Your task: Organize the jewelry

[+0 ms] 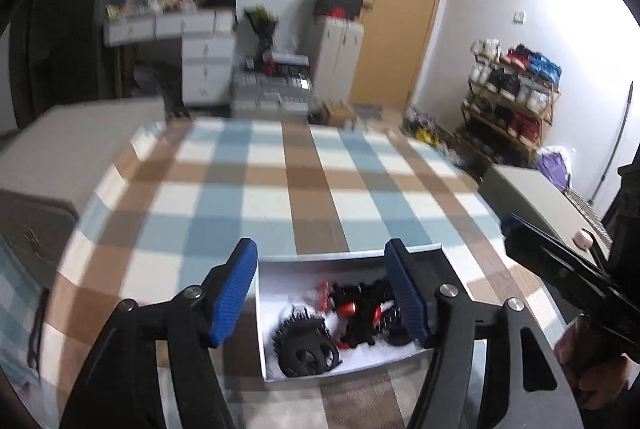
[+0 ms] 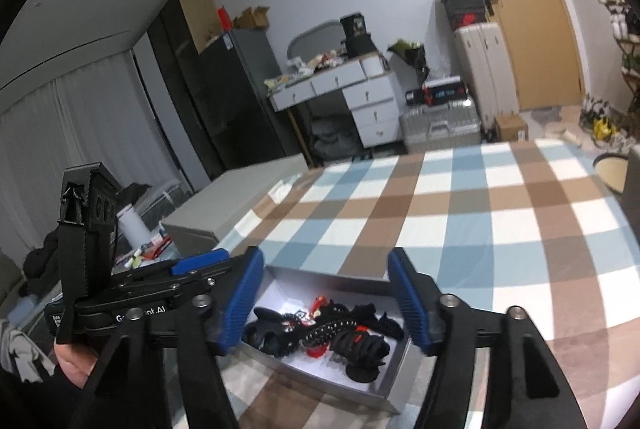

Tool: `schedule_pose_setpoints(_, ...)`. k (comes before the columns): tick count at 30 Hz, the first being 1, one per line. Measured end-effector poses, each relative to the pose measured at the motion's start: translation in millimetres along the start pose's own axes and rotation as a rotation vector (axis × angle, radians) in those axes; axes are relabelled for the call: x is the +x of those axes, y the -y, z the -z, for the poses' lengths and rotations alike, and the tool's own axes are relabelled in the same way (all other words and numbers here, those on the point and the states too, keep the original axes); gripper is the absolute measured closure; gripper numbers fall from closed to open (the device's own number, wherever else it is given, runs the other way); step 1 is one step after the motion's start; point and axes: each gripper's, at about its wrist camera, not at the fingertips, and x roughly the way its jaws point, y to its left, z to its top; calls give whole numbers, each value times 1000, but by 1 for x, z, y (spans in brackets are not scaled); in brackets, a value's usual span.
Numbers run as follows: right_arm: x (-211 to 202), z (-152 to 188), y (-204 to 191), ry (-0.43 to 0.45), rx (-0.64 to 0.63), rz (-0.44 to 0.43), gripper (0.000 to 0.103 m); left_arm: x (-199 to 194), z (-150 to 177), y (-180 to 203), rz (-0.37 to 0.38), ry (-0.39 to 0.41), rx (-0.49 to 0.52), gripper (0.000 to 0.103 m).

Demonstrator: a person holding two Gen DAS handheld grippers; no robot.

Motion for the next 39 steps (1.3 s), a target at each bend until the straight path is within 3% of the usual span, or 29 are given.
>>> schedule_pose_setpoints(3, -16, -2, -7, 59, -24, 5, 14, -15, 0, 6, -87, 145, 29, 11)
schedule_pose_setpoints(4, -21, -2, -9, 78, -31, 6, 11, -21, 2, 9, -123, 203, 43, 8)
schedule_pose_setpoints(8, -41, -2, -18, 157, -66, 13, 0, -35, 5, 13, -176, 306, 50, 1)
schedule_pose_setpoints(14, -56, 1, -28, 215, -112, 10, 0, -48, 9, 23, -207, 399, 111, 1)
schedule_pose_setpoints(25, -75, 21, -44, 364, -226, 136, 0, -56, 26, 13, -252, 437, 88, 1)
schedule_pose_setpoints(29, -73, 34, -41, 396, -256, 178, 0, -46, 37, 9, -300, 410, 79, 1)
schedule_pose_setpoints(39, -52, 56, -27, 353, -277, 232, 0, -30, 53, 4, -339, 362, 86, 1)
